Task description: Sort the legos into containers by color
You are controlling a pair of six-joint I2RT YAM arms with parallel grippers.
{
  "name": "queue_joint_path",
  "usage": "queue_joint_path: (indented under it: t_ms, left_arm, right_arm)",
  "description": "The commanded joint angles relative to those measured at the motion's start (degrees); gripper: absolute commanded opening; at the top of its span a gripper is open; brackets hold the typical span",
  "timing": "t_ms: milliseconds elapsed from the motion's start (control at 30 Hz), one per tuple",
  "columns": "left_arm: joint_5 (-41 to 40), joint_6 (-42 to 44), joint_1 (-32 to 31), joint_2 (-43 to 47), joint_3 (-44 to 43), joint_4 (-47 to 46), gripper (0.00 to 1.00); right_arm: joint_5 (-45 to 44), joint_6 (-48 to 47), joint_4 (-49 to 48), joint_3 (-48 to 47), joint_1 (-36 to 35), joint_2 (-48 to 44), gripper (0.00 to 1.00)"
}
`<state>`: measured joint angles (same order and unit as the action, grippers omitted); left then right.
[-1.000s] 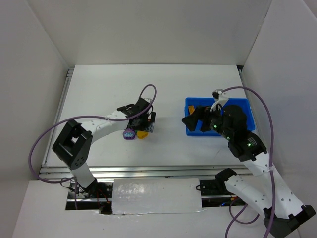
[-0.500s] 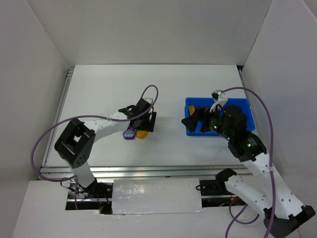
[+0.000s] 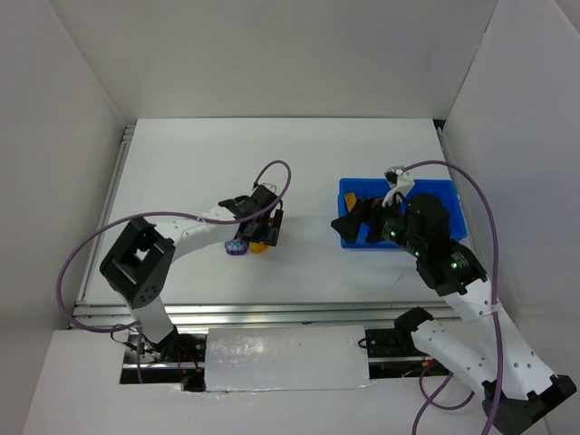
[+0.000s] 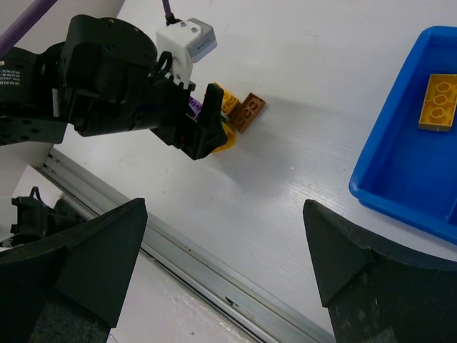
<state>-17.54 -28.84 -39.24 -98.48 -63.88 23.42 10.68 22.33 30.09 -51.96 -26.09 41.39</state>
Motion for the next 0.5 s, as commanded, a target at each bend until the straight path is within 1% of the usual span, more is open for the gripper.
queue_joint_path:
  t_ms: [0, 233, 467]
  left_arm:
    - [-3.2, -0.2, 0.0, -0.2, -1.6, 2.2, 0.98]
    - [1.1, 0.8, 0.1, -1.2, -1.0, -0.1, 0.96]
    - [4.9, 1.0, 0.0, -1.0, 1.0, -2.1, 0.92]
  right_arm:
    - [1.1, -1.1, -1.4, 0.3, 0.2, -0.2, 0.97]
    - [0.8, -1.2, -1.3, 0.2, 0.2, -0.2, 0.97]
    - [0.9, -1.1, -1.6, 0.3, 0.1, 0.0, 0.97]
